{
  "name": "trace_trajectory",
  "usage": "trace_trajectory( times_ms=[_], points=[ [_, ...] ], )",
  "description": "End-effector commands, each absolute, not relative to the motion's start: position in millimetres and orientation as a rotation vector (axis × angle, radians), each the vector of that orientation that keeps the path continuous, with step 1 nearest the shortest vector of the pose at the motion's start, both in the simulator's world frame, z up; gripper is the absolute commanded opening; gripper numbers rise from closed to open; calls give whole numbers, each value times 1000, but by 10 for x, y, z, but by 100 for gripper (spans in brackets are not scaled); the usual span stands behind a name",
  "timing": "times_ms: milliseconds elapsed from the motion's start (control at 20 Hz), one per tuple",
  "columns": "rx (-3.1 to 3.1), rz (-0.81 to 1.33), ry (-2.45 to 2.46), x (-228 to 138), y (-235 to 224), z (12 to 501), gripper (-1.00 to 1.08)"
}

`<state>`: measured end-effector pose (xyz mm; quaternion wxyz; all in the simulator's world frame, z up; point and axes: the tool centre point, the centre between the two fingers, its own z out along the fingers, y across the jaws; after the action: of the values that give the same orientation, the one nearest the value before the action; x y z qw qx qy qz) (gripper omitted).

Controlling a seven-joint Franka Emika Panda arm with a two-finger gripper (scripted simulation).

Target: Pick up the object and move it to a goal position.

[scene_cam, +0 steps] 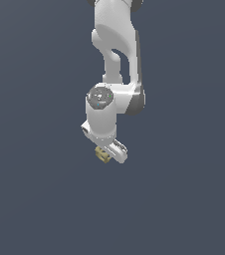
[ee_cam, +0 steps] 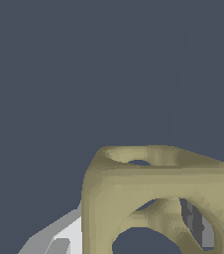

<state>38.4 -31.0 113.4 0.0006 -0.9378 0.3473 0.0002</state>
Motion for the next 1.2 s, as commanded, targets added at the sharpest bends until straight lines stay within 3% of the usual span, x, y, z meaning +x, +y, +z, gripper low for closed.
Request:
trace_trajectory(
  times_ms=[0,650,1150],
  points=[
    [-2944,0,1091,311,-561,1324,-100],
    [-2945,1,1091,20,-1758,2233,-100],
    [-2946,0,1090,-6,-1999,2413,-100]
  ],
)
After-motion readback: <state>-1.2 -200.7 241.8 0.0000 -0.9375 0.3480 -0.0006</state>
